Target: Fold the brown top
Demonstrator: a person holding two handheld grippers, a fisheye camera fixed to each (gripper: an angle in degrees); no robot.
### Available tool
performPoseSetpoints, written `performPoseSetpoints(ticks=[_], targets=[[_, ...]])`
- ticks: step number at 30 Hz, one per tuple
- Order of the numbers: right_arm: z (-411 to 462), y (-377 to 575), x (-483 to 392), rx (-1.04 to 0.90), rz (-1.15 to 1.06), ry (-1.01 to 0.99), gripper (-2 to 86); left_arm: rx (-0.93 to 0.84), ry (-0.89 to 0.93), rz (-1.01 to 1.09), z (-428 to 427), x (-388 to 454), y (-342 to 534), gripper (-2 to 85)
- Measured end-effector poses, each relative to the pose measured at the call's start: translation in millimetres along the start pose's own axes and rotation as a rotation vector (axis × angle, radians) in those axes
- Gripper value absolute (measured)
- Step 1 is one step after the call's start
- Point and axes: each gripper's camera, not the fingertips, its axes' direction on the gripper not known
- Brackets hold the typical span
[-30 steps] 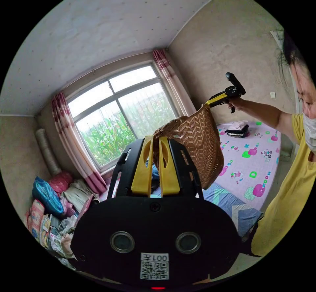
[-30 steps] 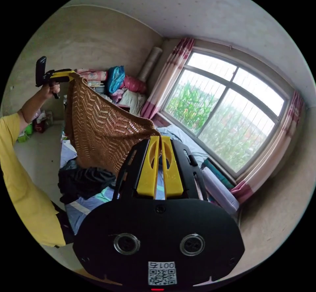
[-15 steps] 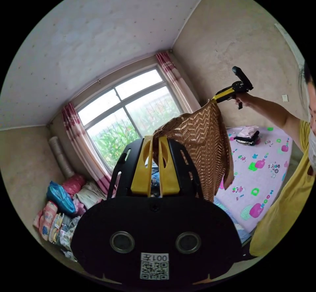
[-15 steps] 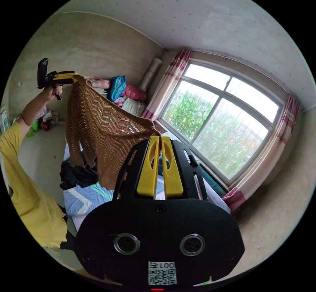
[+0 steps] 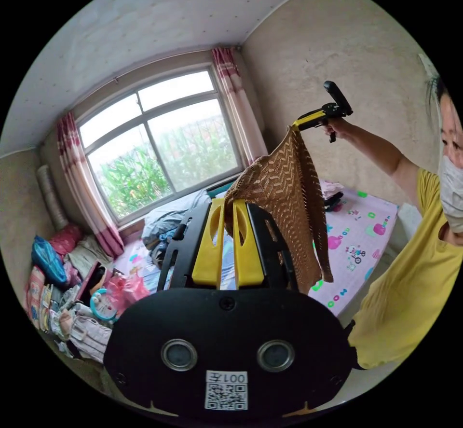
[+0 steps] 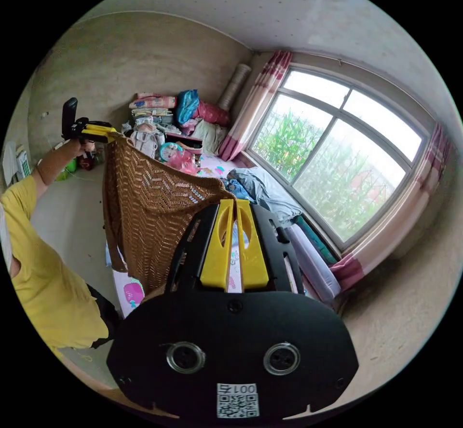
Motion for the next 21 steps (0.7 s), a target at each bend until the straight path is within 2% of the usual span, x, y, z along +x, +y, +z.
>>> performPoseSetpoints(ticks=[5,10,21], targets=[[-23,18,20,-0.087,0.007,0.032,0.1,0.033,0.116,-0.062,20,34,-8,-0.9],[-54,42,58,-0.080,-0.009,0.032,0.1,0.032,0.123,-0.072,27,77,-37,-0.9],[-94,115,187,-0.042,-0.124,-0.129,0.1,0.028,-0.029,-0.136,56,231,-120,-0.9]])
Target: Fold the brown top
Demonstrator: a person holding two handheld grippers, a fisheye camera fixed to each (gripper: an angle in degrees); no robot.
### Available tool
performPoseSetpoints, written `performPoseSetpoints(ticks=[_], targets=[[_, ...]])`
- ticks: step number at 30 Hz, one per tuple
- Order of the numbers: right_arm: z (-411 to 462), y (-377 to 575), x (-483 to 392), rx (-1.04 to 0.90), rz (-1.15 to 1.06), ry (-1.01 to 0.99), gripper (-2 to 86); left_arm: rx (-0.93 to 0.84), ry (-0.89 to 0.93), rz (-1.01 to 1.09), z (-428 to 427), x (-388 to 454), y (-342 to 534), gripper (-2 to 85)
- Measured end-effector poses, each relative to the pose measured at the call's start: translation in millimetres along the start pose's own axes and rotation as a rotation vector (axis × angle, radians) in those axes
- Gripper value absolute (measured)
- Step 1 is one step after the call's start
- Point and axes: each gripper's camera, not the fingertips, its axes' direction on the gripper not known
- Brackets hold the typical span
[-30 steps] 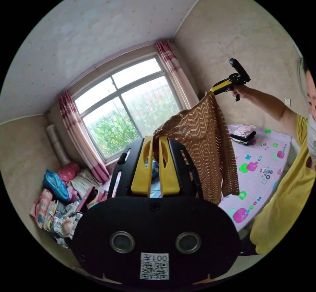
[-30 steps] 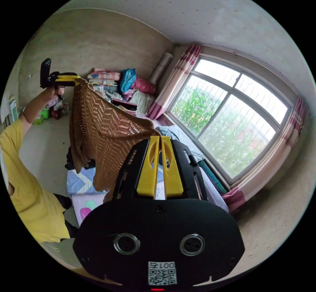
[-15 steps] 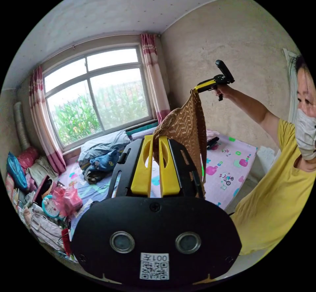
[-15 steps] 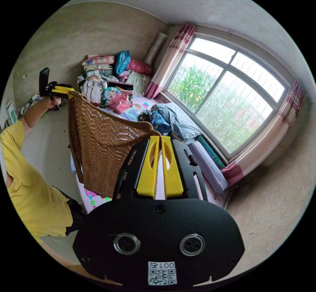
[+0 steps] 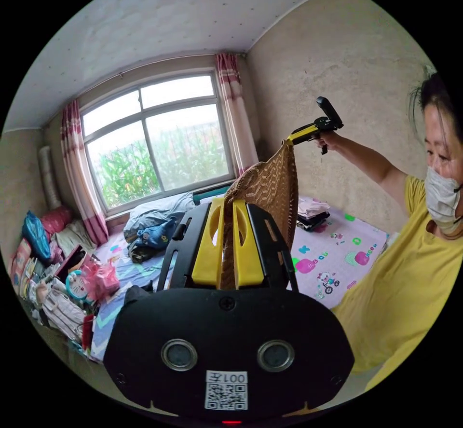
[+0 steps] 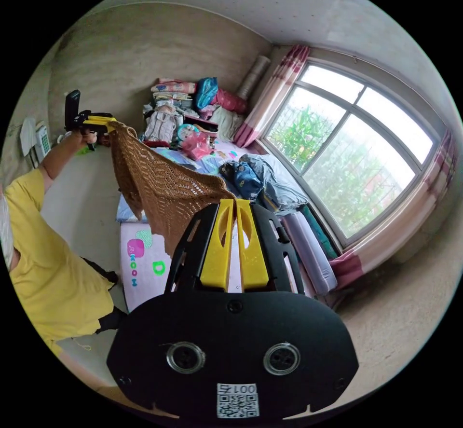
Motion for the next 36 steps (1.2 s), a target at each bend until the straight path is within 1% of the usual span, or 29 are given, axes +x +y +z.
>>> performPoseSetpoints(ticks=[6,11,14,18,20,24,28,32,36], targets=[[-5,31,73,0.022,-0.041,-0.053,0.1,-0.035,-0.030,-0.087,40,62,-26,-1.0],[10,42,129,0.074,-0.021,-0.084,0.1,-0.065,-0.025,-0.120,73,86,-44,-0.9],[48,48,162,0.041,0.016,-0.119,0.1,-0.090,0.012,-0.173,106,83,-43,-0.9],[120,47,201,-0.059,0.052,-0.165,0.1,-0.140,0.072,-0.313,165,65,-26,-0.8],[145,44,216,-0.067,0.062,-0.187,0.1,-0.146,0.057,-0.343,184,59,-25,-0.7],[172,36,262,0.009,0.101,-0.222,0.1,-0.119,-0.023,-0.302,205,60,-50,-0.5],[165,42,311,0.109,0.076,-0.215,0.2,-0.123,-0.046,-0.208,218,87,-93,-0.4],[157,68,354,0.152,0.038,-0.220,0.2,-0.119,-0.047,-0.058,244,153,-137,-0.4],[168,131,396,0.143,-0.036,-0.272,0.2,-0.199,0.022,-0.020,299,223,-155,-0.3]])
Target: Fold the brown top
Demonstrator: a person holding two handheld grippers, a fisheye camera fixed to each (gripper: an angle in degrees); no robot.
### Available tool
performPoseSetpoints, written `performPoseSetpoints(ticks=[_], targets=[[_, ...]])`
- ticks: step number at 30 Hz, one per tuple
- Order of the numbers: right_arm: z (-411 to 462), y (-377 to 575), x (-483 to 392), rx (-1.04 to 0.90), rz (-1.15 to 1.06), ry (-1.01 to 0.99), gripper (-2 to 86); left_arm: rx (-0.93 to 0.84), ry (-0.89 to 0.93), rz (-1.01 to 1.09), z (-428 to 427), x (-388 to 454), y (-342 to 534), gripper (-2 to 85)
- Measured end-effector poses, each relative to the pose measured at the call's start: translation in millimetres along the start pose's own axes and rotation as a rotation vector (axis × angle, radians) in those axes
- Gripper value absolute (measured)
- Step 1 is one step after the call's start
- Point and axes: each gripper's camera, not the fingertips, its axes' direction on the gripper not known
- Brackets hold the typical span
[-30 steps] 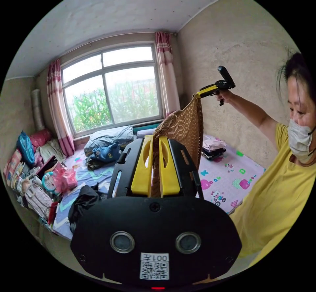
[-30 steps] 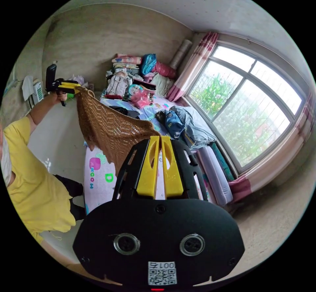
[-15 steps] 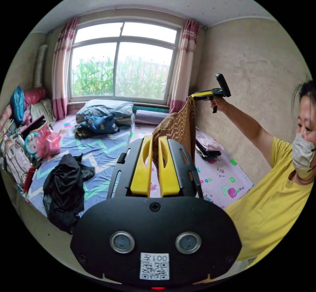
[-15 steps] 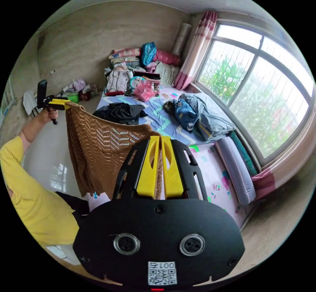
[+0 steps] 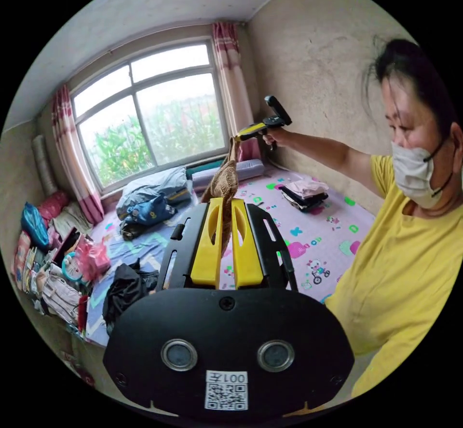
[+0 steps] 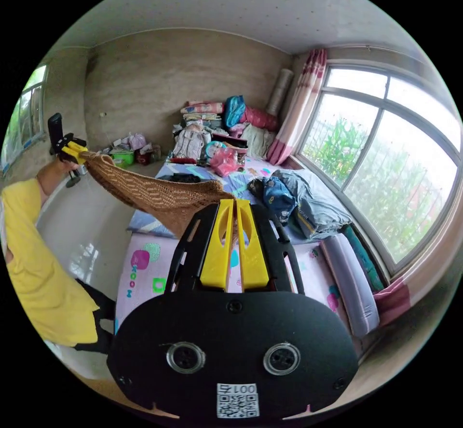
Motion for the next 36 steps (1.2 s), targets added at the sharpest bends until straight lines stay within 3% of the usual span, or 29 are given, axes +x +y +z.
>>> performPoseSetpoints(ticks=[4,8,13,15,18,30,36], targets=[[19,101,30,-0.081,-0.108,-0.085,0.2,-0.101,0.082,-0.059,71,60,-3,-0.3],[58,208,53,-0.178,-0.124,-0.162,0.2,-0.286,0.234,-0.228,194,129,26,-0.3],[140,372,69,-0.390,-0.081,-0.199,0.2,-0.449,0.249,-0.242,346,226,81,-0.3],[163,419,72,-0.478,-0.073,-0.205,0.2,-0.570,0.353,-0.299,420,269,105,-0.3],[180,472,72,-0.580,-0.159,-0.186,0.2,-0.670,0.395,-0.198,482,321,103,-0.3],[187,581,134,-0.717,-0.406,-0.104,0.2,-0.731,0.455,-0.118,622,415,57,-0.2],[187,633,178,-0.764,-0.340,-0.059,0.4,-0.711,0.519,-0.108,686,451,30,0.0]])
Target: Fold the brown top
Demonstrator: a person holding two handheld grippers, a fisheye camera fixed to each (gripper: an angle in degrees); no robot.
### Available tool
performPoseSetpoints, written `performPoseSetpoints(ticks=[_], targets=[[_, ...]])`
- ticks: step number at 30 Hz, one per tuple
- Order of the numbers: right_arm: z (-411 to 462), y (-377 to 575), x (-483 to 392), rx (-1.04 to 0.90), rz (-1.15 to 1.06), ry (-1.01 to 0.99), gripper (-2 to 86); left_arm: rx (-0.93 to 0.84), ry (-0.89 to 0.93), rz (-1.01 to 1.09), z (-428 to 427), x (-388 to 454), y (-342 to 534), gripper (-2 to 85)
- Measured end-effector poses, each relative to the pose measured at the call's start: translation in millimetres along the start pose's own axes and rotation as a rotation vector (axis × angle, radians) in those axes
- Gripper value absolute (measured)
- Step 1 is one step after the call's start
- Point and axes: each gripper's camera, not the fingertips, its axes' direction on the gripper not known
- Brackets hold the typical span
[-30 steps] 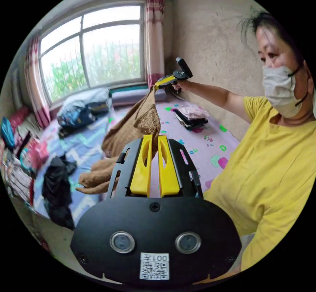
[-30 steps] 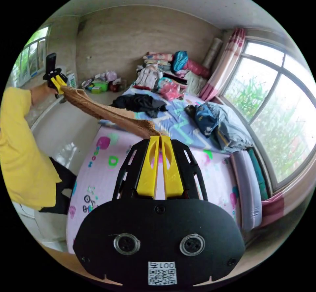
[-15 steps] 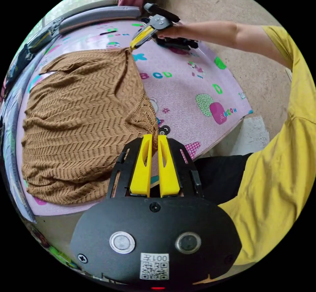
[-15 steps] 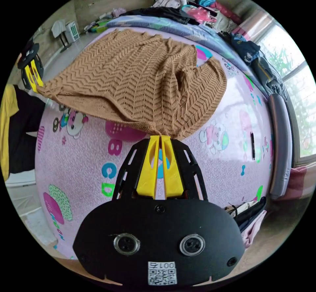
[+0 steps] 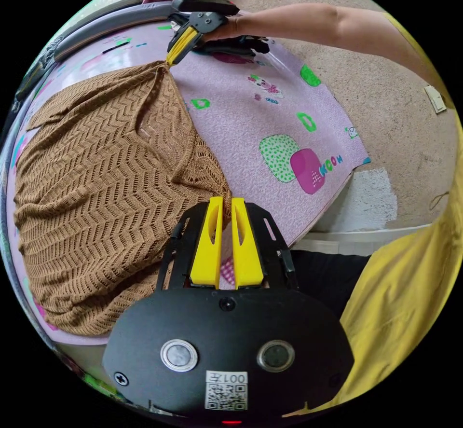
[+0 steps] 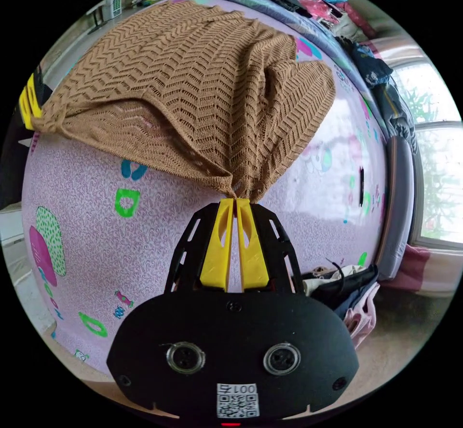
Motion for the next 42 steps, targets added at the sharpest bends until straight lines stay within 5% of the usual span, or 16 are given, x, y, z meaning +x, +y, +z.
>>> performPoseSetpoints(ticks=[8,15,21,30,37,42], targets=[[44,61,35,0.065,0.273,-0.108,2.7,-0.012,0.124,0.104,34,-1,-45,9.2],[48,142,47,0.356,0.648,-0.120,1.6,0.125,0.226,0.089,24,-23,-37,8.3],[34,156,-13,0.637,0.699,-0.222,1.6,0.236,0.058,-0.160,-33,-103,14,5.5],[92,46,-132,0.739,0.736,-0.529,2.8,0.195,-0.284,-0.637,-125,-302,145,8.5],[125,-122,-221,0.558,0.691,-0.525,7.6,0.133,-0.254,-0.407,-127,-419,173,10.4],[149,-230,-253,0.514,0.696,-0.422,8.4,0.144,-0.035,-0.268,-108,-498,180,10.3]])
